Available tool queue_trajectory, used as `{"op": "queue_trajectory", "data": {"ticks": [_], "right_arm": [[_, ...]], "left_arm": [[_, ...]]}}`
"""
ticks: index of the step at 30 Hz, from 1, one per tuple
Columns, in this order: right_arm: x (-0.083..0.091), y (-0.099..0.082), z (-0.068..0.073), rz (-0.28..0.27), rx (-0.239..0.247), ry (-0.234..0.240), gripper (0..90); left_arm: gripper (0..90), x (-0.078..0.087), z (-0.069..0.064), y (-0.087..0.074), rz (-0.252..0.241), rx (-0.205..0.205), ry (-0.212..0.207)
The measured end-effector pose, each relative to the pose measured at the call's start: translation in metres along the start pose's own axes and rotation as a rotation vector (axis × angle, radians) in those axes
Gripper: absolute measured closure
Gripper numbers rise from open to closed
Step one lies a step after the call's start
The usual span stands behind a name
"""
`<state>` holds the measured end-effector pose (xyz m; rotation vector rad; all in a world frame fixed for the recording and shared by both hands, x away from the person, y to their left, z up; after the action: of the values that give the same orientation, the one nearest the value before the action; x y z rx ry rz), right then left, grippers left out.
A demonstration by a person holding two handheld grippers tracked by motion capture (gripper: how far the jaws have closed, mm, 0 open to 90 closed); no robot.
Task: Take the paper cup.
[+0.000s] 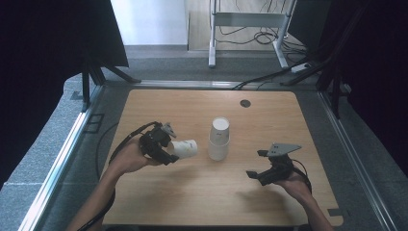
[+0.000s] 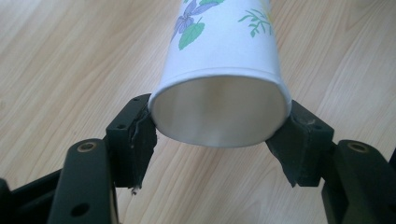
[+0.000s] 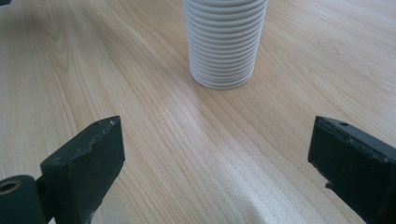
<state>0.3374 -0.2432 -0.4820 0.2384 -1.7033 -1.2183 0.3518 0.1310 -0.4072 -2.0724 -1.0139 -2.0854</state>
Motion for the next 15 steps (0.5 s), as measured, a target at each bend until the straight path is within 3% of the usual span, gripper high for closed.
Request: {"op": "queue_trajectory", "data": {"ticks": [15], "right_arm": [[-0.0034, -0.0085, -0.0032, 0.031, 0.000, -0.003, 4.1]], "left_arm": [[34.8, -0.0048, 0.0099, 0.0092, 0.235, -0.005, 0.028]]}}
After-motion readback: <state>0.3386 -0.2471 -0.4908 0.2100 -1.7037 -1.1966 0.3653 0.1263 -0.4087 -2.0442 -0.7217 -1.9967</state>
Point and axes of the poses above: each handheld gripper's, and its own axes: x roughly backward along the jaws, y roughly out of its top, z roughly to its left, the point moved 3 cm from there along -x, roughly forward along the jaws, and after that the axes turned 7 degrees about -y, right-handed, at the moved point
